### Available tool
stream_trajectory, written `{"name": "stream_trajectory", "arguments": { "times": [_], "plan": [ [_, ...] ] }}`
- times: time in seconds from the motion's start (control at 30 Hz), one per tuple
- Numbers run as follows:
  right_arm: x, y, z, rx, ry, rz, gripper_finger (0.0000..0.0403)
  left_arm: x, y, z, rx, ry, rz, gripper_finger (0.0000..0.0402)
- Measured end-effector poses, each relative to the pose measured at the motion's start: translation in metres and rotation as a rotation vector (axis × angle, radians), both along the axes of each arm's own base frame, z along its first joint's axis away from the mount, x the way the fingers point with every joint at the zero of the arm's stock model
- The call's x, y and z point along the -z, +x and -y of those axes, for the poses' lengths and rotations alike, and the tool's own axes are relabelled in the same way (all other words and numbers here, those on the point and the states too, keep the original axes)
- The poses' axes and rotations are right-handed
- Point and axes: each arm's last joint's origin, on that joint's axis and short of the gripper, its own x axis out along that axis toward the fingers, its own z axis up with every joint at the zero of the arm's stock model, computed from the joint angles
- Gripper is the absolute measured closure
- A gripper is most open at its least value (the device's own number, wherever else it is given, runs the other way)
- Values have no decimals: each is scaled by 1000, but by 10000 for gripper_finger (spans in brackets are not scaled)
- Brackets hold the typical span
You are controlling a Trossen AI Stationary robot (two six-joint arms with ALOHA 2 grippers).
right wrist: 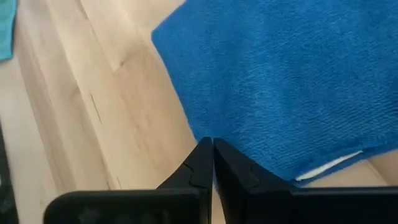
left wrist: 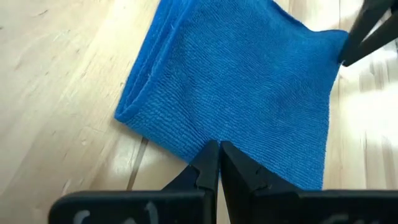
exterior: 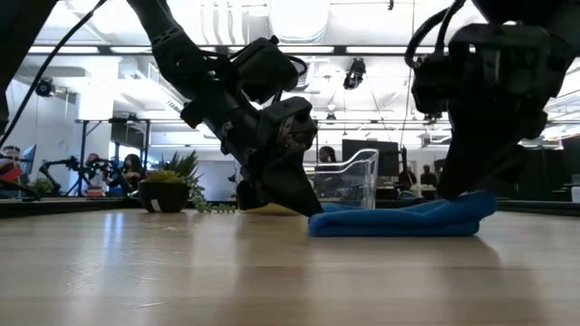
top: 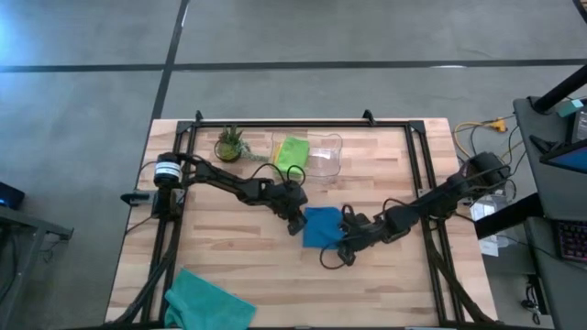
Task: Fold microfiber towels
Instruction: Fold the blue microfiber towel
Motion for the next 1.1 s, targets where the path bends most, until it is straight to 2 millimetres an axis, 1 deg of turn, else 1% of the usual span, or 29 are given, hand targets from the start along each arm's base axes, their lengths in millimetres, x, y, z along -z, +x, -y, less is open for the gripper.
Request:
{"name": "stream_trajectory", "arguments": {
  "times": [0.2, 0.3, 0.4, 0.53, 0.7, 0.8, 0.9, 0.97, 1.1],
  "plan": [
    [9, 0, -1, 7, 16, -38, 394, 0, 0, 0, 0, 0, -1, 402],
    [9, 0, -1, 13, 19, -40, 394, 0, 0, -1, -3, 0, 0, 401],
    [0, 1, -1, 32, 16, 1, 394, -3, 0, -2, -5, 1, 9, 401],
    [-14, 0, 1, 46, 22, 59, 394, -21, -1, -4, -18, 15, 70, 401],
    [-24, -4, 3, 33, 7, 85, 394, -35, -5, -8, -29, 11, 96, 401],
    [-26, -6, 4, 36, -13, 89, 394, -44, -8, -8, -48, -13, 106, 401],
    [-26, -7, 6, 49, -33, 92, 394, -46, -11, -7, -45, -19, 85, 402],
    [-26, -7, 6, 58, -48, 98, 394, -45, -15, -7, -31, -57, 40, 401],
    [-26, -7, 8, 58, -73, 99, 394, -42, -18, -4, 16, -149, 6, 401]
  ]
}}
